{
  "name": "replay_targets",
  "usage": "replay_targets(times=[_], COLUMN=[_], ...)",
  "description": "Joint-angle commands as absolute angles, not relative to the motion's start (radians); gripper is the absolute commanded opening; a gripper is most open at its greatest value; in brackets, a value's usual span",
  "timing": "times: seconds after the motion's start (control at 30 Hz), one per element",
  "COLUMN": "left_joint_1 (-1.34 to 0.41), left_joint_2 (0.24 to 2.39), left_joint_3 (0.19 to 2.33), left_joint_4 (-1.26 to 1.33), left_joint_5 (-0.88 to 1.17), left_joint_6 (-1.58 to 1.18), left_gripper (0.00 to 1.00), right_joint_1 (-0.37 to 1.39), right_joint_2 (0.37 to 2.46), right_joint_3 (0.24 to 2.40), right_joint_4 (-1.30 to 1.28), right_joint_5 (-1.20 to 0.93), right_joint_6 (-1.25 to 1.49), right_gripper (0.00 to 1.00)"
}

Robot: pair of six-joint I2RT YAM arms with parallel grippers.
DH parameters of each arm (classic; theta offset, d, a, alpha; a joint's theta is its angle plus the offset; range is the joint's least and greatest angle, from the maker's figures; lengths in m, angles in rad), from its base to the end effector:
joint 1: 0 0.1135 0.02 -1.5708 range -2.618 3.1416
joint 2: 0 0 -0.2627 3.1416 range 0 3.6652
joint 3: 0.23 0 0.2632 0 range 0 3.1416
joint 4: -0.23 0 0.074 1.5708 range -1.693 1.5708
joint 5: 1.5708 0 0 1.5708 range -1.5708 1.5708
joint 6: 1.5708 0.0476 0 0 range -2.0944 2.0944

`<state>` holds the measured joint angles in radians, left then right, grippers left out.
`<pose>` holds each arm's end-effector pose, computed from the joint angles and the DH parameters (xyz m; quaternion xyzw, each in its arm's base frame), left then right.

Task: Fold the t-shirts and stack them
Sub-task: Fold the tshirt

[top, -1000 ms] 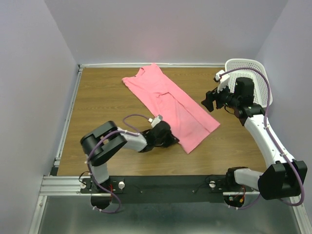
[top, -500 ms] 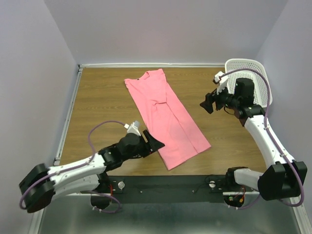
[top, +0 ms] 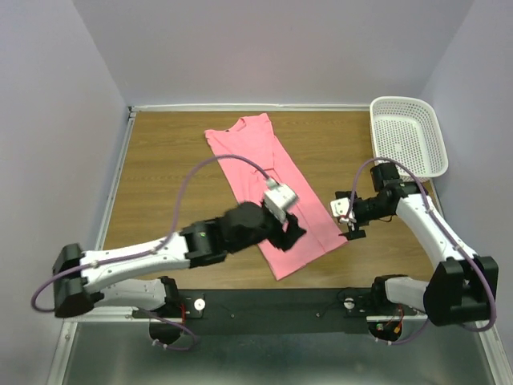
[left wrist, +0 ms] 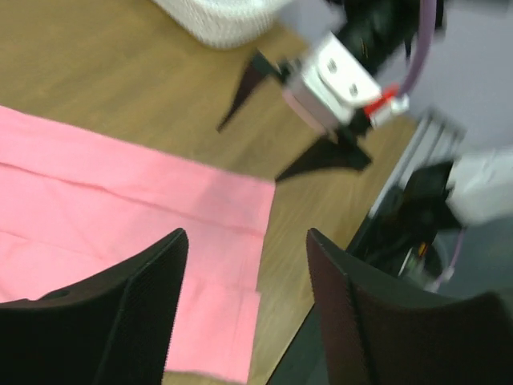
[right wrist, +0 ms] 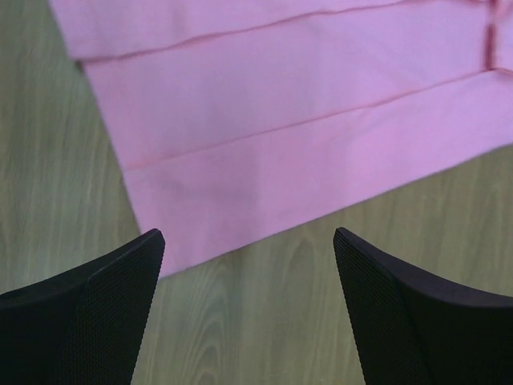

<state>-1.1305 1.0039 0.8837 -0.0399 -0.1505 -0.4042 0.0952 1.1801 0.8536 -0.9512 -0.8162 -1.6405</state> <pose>0.1173 -0.2322 0.3446 0.2241 0.7270 -0.4076 0.5050 0.2085 0.0547 0.2290 -0.7302 0.5428 0.1876 0.3700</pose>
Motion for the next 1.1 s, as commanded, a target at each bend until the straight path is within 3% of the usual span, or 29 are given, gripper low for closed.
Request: replay_targets(times=[0.0,0.1,0.23,0.37,0.57,1.07], left_joint_1=[-1.346,-1.536,-1.617,-1.629,-1.603,-1.523], left_joint_2=[1.170,1.215,1.288,1.383,1.557,1.384], left_joint_3=[0.861,0.798,0.732,0.750,0.838,0.749], left_joint_4=[-0.181,-0.124,-0.086,-0.103,-0.182,-0.212], left_joint_5=[-0.242,-0.319,-0.365,-0.426,-0.433,-0.442], left_joint_6=[-0.208,-0.265,-0.340,-0.364,-0.386,-0.466], left_gripper=[0.63,0.62,0.61,0.60,0.60,0.58], right_joint_1=[0.092,0.092,0.092,0.092,0.092,0.052], right_joint_2=[1.272,1.270,1.279,1.330,1.336,1.388], right_joint_3=[0.825,0.735,0.672,0.652,0.663,0.649], right_joint_4=[-1.204,-1.131,-1.036,-0.990,-0.965,-0.969], right_joint_5=[-0.713,-0.697,-0.680,-0.658,-0.698,-0.666], right_joint_6=[-2.058,-2.100,-2.079,-2.053,-2.020,-2.111], right_gripper=[0.91,0.87,0.83,0.71,0.63,0.62])
